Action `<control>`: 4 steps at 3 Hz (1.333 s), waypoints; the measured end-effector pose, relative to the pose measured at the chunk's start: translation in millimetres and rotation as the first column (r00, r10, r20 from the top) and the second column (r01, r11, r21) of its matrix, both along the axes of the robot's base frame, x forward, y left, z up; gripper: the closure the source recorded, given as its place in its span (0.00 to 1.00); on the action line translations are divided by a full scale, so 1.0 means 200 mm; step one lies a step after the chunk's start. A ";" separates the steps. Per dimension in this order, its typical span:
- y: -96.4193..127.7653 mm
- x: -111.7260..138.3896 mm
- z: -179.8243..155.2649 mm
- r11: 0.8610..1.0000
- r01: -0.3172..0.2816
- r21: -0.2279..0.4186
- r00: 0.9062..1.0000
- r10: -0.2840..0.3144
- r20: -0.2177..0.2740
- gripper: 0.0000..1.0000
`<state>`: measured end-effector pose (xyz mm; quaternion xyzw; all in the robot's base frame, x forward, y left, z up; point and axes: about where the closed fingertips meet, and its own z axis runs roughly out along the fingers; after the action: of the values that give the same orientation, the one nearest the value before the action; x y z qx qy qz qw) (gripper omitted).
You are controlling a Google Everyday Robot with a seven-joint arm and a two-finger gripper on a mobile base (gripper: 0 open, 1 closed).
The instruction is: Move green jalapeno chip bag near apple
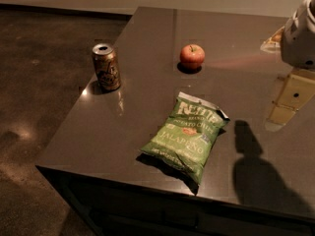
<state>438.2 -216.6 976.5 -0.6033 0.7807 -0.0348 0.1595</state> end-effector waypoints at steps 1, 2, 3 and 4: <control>0.00 0.00 0.00 1.000 0.000 0.000 1.000 0.000 0.000 0.00; 0.05 0.02 -0.04 1.000 -0.023 0.008 1.000 0.023 0.002 0.00; 0.13 0.06 -0.10 0.998 -0.037 0.045 0.999 0.037 -0.010 0.00; 0.23 0.12 -0.21 0.994 -0.059 0.095 0.997 0.063 -0.046 0.00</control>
Offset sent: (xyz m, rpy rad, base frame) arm 0.0099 0.0253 -0.0248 0.0204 0.0174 0.0594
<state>461.3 -170.9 934.3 -0.6193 0.7663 0.0216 0.1696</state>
